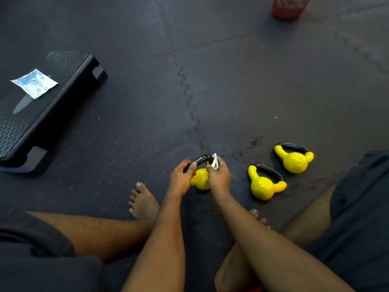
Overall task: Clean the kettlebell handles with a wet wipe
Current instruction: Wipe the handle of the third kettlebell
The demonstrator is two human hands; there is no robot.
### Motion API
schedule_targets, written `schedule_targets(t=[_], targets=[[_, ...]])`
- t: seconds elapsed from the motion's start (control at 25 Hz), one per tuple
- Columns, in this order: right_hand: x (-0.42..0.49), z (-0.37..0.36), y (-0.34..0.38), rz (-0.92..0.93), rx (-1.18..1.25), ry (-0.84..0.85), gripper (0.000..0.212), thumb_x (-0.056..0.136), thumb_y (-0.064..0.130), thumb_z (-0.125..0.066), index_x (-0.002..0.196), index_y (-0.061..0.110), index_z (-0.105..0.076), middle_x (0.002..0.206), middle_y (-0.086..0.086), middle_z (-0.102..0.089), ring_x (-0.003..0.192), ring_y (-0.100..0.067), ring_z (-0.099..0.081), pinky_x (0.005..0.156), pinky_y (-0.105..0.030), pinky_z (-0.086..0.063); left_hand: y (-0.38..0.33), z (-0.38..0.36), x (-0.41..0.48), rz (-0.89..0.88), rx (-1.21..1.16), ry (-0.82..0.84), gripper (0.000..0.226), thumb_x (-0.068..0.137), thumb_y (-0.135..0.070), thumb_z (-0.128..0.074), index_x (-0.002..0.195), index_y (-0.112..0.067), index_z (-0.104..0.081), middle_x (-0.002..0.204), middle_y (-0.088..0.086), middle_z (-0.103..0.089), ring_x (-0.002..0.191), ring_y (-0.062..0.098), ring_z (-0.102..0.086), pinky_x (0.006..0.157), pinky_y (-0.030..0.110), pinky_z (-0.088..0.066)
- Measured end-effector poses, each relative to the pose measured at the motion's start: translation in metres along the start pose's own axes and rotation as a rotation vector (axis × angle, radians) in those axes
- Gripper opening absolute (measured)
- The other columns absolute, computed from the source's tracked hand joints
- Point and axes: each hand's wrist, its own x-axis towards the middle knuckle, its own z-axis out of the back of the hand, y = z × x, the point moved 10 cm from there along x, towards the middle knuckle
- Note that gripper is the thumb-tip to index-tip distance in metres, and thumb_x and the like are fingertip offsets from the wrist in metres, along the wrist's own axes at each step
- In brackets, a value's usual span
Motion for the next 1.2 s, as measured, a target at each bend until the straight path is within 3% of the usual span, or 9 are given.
schedule_targets(t=[0.12,0.28,0.36,0.44,0.52,0.64,0.88,1.08,1.2], targets=[[0.021,-0.011,-0.003,-0.054,0.179,0.18,0.028,0.084,0.002,-0.065,0.109,0.016,-0.065,0.098,-0.005,-0.069,0.09,-0.02,-0.064,0.076,-0.029,-0.052,0.005,0.002,0.0,-0.027,-0.006,0.041,0.019,0.098,-0.039,-0.049,0.092,-0.026,-0.063,0.082,-0.002,-0.069,0.083,0.012,-0.063,0.074,0.028,-0.046],[0.023,-0.019,-0.003,-0.06,0.083,0.41,0.03,0.079,0.001,-0.073,0.107,0.006,-0.064,0.09,-0.008,-0.066,0.08,-0.016,-0.059,0.063,-0.021,-0.047,0.014,0.003,0.003,-0.056,-0.01,0.087,0.015,0.098,-0.041,-0.048,0.092,-0.035,-0.061,0.089,0.003,-0.066,0.087,0.018,-0.061,0.078,0.035,-0.048],[0.021,-0.018,-0.007,-0.048,0.074,0.387,0.03,0.077,0.004,-0.075,0.105,0.008,-0.065,0.091,-0.01,-0.068,0.083,-0.017,-0.061,0.068,-0.026,-0.051,0.013,0.003,0.006,-0.055,0.006,0.077,0.015,0.098,-0.04,-0.048,0.095,-0.032,-0.061,0.09,0.006,-0.065,0.085,0.017,-0.058,0.076,0.034,-0.046],[0.014,-0.009,-0.01,0.003,0.001,0.242,0.033,0.078,0.01,-0.076,0.108,0.016,-0.065,0.099,-0.005,-0.069,0.091,-0.017,-0.062,0.08,-0.034,-0.052,0.009,0.003,0.01,-0.054,0.022,0.05,0.017,0.098,-0.04,-0.048,0.095,-0.029,-0.061,0.086,0.006,-0.063,0.08,0.016,-0.056,0.072,0.033,-0.044],[0.0,-0.001,-0.009,0.049,-0.093,0.117,0.044,0.08,0.015,-0.074,0.121,0.02,-0.06,0.106,0.003,-0.064,0.097,-0.013,-0.058,0.085,-0.029,-0.048,0.009,0.004,0.013,-0.046,0.039,0.02,0.016,0.098,-0.04,-0.048,0.093,-0.031,-0.06,0.084,0.006,-0.063,0.079,0.017,-0.055,0.072,0.033,-0.044],[-0.011,-0.004,-0.013,0.064,-0.047,0.102,0.054,0.081,0.015,-0.074,0.131,0.02,-0.054,0.113,0.004,-0.061,0.103,-0.012,-0.056,0.088,-0.026,-0.046,0.02,0.008,0.013,-0.009,0.019,-0.005,0.018,0.098,-0.043,-0.046,0.086,-0.036,-0.057,0.086,0.009,-0.064,0.084,0.023,-0.06,0.077,0.038,-0.048],[0.005,-0.017,-0.011,-0.016,0.027,0.367,0.034,0.083,0.007,-0.071,0.114,0.013,-0.059,0.099,-0.001,-0.064,0.09,-0.015,-0.059,0.07,-0.025,-0.047,0.037,0.004,0.008,0.052,0.002,0.045,0.022,0.102,-0.04,-0.035,0.086,-0.033,-0.047,0.092,0.005,-0.05,0.084,0.018,-0.048,0.068,0.032,-0.037],[-0.005,-0.042,-0.002,0.085,-0.014,0.663,0.029,0.079,-0.002,-0.073,0.106,0.002,-0.063,0.091,-0.006,-0.063,0.084,-0.012,-0.056,0.074,-0.024,-0.048,0.057,0.012,0.011,0.159,-0.134,0.091,0.018,0.103,-0.043,-0.033,0.102,-0.041,-0.051,0.09,-0.001,-0.047,0.087,0.017,-0.046,0.079,0.038,-0.046],[-0.001,-0.041,-0.003,0.128,-0.049,0.619,0.037,0.072,0.009,-0.082,0.106,0.005,-0.068,0.093,-0.006,-0.07,0.086,-0.013,-0.062,0.08,-0.032,-0.052,0.061,0.011,0.008,0.203,-0.192,0.132,0.023,0.105,-0.038,-0.03,0.117,-0.03,-0.048,0.101,0.0,-0.047,0.096,0.015,-0.047,0.082,0.034,-0.047]])
